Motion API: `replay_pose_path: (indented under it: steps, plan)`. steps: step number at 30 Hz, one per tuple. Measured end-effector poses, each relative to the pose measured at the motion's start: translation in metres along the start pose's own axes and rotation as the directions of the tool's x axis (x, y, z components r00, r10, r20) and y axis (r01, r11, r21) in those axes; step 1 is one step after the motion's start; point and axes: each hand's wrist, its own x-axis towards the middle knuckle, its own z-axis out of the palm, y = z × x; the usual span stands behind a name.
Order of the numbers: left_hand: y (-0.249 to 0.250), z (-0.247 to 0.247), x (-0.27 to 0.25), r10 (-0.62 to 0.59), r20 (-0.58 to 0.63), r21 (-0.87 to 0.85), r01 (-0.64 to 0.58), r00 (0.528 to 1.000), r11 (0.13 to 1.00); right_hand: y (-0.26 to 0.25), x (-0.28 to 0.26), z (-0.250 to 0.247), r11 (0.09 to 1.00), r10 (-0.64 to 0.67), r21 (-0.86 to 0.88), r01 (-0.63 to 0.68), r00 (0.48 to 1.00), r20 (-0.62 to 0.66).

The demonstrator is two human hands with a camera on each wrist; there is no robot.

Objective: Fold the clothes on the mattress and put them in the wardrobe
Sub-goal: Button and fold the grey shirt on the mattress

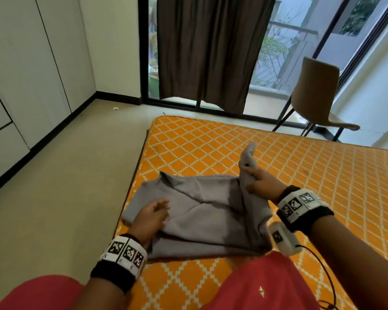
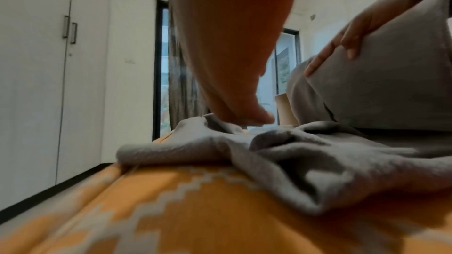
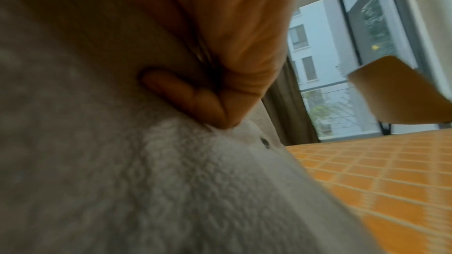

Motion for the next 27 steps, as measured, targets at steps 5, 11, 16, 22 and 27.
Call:
replay_pose_path:
  steps: [5, 11, 16, 22, 27]
  plan:
    - [-0.002, -0.018, 0.000, -0.321, -0.036, -0.216, 0.306, 0.946, 0.927, -0.090, 0.014, 0.064, 0.945, -0.194, -0.265, 0.191, 0.981, 0.015]
    - [0.006, -0.025, 0.007, -0.372, -0.054, -0.193, 0.356, 0.927, 0.914, -0.156, 0.017, 0.171, 0.923, -0.105, -0.317, 0.220, 0.934, 0.341]
    - [0.006, -0.029, 0.017, -0.390, -0.055, -0.207, 0.371, 0.919, 0.905, -0.147, 0.019, 0.196, 0.965, -0.203, -0.098, 0.245, 0.927, 0.316]
    - [-0.005, -0.026, 0.021, -0.200, -0.095, 0.037, 0.204, 0.975, 0.978, -0.096, 0.017, 0.182, 0.708, -0.143, 0.704, 0.057, 0.988, 0.063]
    - [0.010, -0.024, 0.004, -0.177, -0.047, 0.138, 0.182, 0.983, 0.974, -0.040, 0.034, 0.145, 0.988, -0.113, 0.073, 0.133, 0.967, -0.229]
